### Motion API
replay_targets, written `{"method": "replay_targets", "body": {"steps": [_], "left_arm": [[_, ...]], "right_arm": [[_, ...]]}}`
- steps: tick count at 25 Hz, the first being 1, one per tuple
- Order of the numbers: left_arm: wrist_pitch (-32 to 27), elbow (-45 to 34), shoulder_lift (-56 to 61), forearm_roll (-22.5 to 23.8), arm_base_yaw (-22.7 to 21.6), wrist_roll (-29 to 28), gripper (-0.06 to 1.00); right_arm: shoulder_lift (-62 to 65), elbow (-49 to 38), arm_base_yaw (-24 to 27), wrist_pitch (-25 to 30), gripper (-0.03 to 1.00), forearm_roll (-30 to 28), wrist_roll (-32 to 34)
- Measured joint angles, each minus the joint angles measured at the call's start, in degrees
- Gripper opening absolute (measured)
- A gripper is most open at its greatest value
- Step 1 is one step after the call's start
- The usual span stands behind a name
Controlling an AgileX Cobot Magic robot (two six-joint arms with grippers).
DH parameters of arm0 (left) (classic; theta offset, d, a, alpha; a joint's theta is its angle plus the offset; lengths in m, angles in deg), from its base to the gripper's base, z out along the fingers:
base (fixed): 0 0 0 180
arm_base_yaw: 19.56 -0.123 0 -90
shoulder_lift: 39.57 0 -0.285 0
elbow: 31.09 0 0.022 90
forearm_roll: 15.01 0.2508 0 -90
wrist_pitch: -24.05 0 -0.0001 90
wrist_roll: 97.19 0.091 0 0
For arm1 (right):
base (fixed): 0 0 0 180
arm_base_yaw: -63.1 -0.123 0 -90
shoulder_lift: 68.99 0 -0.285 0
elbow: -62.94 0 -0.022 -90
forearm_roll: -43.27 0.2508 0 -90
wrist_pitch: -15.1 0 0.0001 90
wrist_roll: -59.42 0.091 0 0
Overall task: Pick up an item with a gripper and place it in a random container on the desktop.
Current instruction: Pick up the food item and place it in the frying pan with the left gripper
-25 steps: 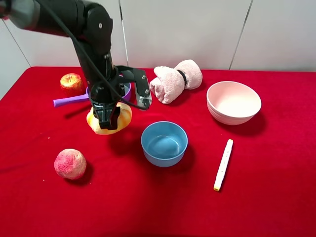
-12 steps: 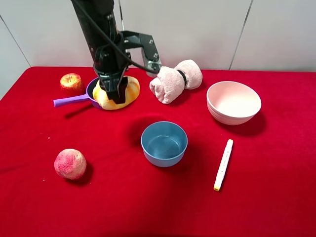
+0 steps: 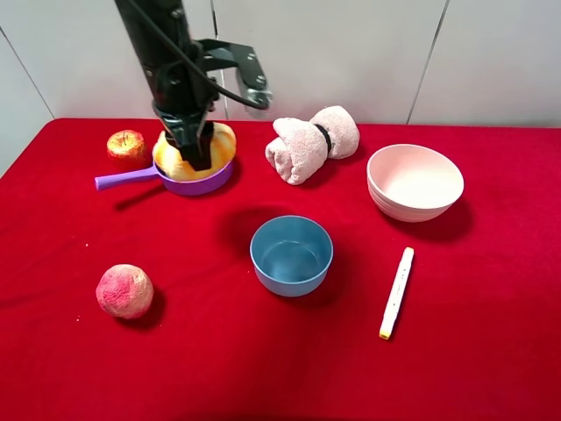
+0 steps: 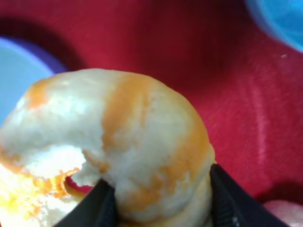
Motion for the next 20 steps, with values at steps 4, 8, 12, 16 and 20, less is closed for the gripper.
{"method": "replay_targets", "body": {"steps": [4,8,12,16,20], "left_arm": [[1.24,0.04,0.00,0.06,-3.11,0.18,0.38],[4.57,0.04,0.00,-1.12,-5.95,0.25,0.38],[6.87,0.06,-0.60,-1.43,-7.94,0.36,0.37],[8.22,0.39,-3.79,-1.78,-8.27,0.36,0.37],[11.14,1.09,-7.06,-1.78,-8.27,0.41,0.37]], "right_arm": [[0.00,0.00,0.00,0.00,-0.03,0.00,0.00],[0.00,0.00,0.00,0.00,-0.03,0.00,0.00],[0.00,0.00,0.00,0.00,-0.03,0.00,0.00],[0.00,0.00,0.00,0.00,-0.03,0.00,0.00],[0.00,0.00,0.00,0.00,-0.03,0.00,0.00]]}}
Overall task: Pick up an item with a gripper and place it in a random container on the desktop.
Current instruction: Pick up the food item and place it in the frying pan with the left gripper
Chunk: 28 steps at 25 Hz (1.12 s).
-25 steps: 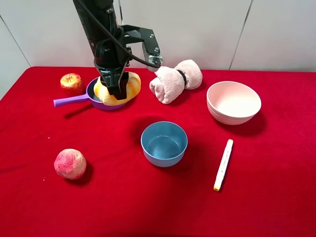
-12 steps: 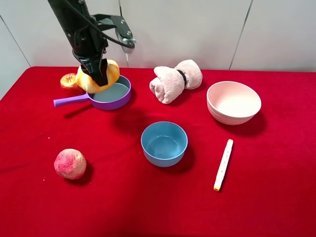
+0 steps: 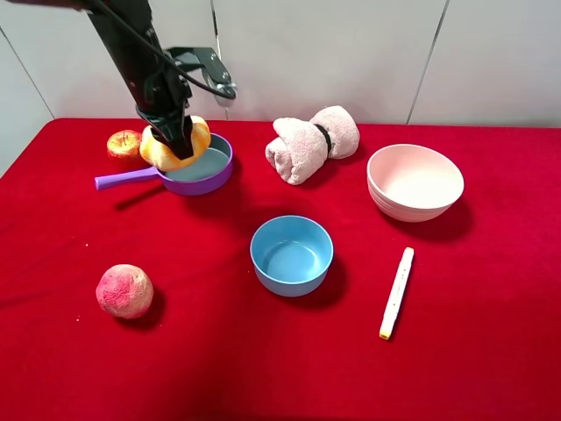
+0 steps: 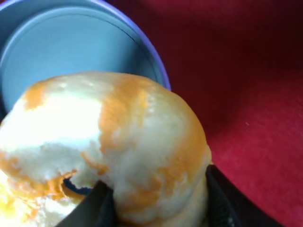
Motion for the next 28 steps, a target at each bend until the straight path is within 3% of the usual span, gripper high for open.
{"method": "replay_targets", "body": {"steps": [15,28], "left_arm": [[7.34,3.27,-7.42,-1.39,-2.09,0.00,0.37],[8.67,3.27,-7.69,-4.20,-2.20,0.00,0.37]], "right_arm": [[0.00,0.00,0.00,0.00,-0.03,0.00,0.00],[0.00,0.00,0.00,0.00,-0.03,0.00,0.00]]}}
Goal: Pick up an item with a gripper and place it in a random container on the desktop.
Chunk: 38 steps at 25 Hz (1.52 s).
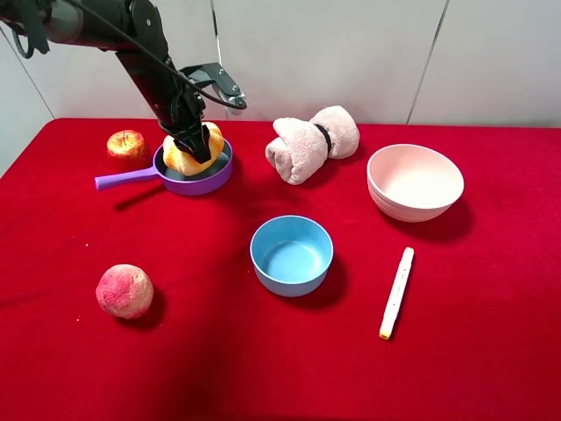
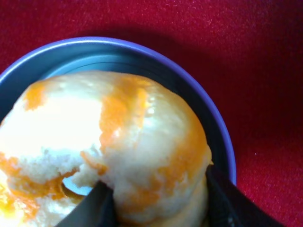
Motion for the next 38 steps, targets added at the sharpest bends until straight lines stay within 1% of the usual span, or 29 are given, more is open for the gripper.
{"method": "replay_targets", "body": {"steps": [3,4,5,7,10,13,17,24,31,38], "left_arm": [[0.00,0.00,0.00,0.00,0.00,0.00,0.37],[-0.05,0.00,0.00,0.00,-0.07,0.00,0.38],[-0.23,0.00,0.00,0.00,-0.07,0.00,0.43],[-0.59,0.00,0.00,0.00,-0.07,0.00,0.57],[-0.58,0.00,0.00,0.00,-0.07,0.00,0.75],[-0.01,0.00,0.00,0.00,-0.30,0.00,0.81],[0.24,0.00,0.00,0.00,-0.30,0.00,0.83],[-0.20,0.00,0.00,-0.06,-0.41,0.00,0.83],[-3.39,0.00,2.69,-0.17,-0.49,-1.45,0.83],[-8.15,0.00,7.84,-0.17,-0.49,-4.00,0.85]], "right_arm": [[0.00,0.00,0.00,0.00,-0.03,0.00,0.00],[0.00,0.00,0.00,0.00,-0.03,0.00,0.00],[0.00,0.00,0.00,0.00,-0.03,0.00,0.00],[0.00,0.00,0.00,0.00,-0.03,0.00,0.00],[0.00,0.00,0.00,0.00,-0.03,0.00,0.00],[0.00,0.00,0.00,0.00,-0.03,0.00,0.00],[0.00,0.00,0.00,0.00,-0.03,0.00,0.00],[0.00,0.00,0.00,0.00,-0.03,0.00,0.00],[0.00,0.00,0.00,0.00,-0.03,0.00,0.00],[0.00,0.00,0.00,0.00,-0.03,0.00,0.00]]}}
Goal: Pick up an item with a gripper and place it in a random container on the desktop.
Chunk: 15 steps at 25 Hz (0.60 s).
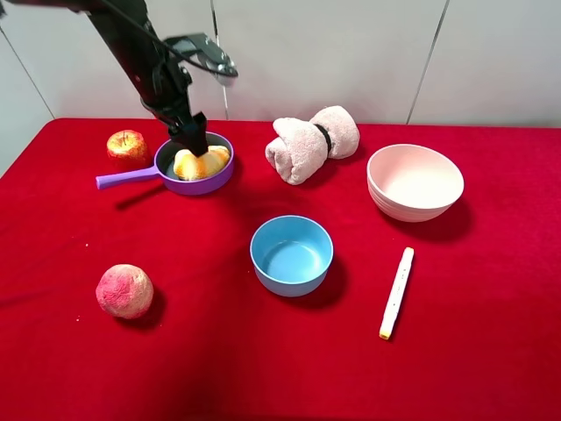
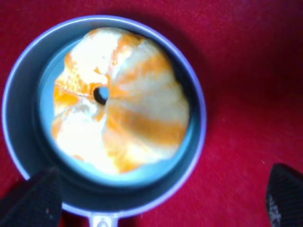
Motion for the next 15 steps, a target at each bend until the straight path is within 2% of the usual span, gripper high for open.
{"method": "replay_targets", "body": {"steps": [15], "left_arm": [[-16.75,0.28,13.99,0.30,0.00,-6.55,0.85]], "right_arm": [[0.00,0.00,0.00,0.00,-0.03,0.00,0.00]]}}
